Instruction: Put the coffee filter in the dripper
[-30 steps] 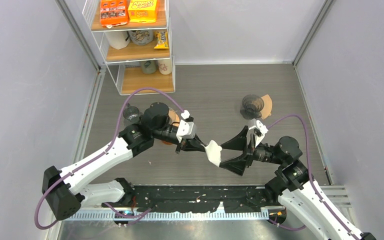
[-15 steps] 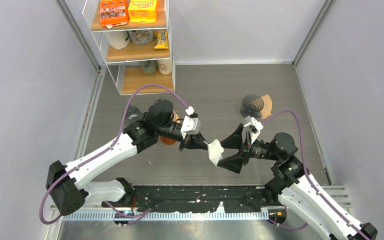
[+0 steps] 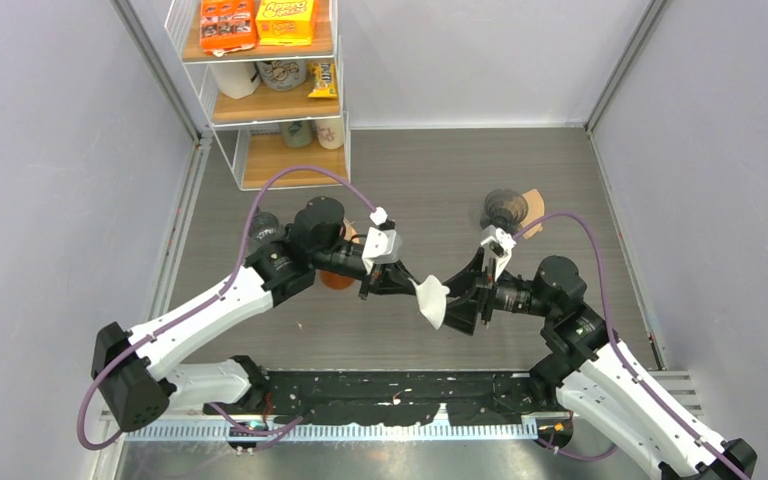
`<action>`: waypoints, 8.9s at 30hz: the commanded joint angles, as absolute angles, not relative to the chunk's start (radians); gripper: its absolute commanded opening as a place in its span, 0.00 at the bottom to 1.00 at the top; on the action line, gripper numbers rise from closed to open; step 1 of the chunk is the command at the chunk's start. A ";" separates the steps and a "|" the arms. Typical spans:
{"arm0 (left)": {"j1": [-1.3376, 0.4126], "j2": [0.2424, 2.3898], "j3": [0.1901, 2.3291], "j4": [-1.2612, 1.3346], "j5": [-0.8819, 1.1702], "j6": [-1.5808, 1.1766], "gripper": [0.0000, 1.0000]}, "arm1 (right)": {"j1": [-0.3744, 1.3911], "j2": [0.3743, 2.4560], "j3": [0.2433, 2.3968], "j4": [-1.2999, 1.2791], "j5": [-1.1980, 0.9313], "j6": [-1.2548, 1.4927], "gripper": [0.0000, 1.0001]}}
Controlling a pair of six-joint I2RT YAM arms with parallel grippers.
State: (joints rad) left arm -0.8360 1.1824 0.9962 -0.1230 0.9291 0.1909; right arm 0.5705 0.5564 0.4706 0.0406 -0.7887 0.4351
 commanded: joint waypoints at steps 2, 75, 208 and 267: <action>-0.839 1.139 0.991 -0.054 0.927 0.182 0.00 | 0.577 0.540 0.514 -0.022 -0.751 0.414 0.72; -0.839 1.131 0.944 0.021 0.788 -0.071 0.00 | 0.577 0.298 0.506 -0.221 -0.482 0.324 0.83; -0.878 1.432 1.334 -0.120 0.077 -0.680 1.00 | 0.771 0.773 0.682 -0.209 0.335 0.295 0.05; -1.002 1.621 1.495 -0.357 -0.305 -0.595 0.72 | 0.810 0.802 0.715 -0.194 0.398 0.318 0.05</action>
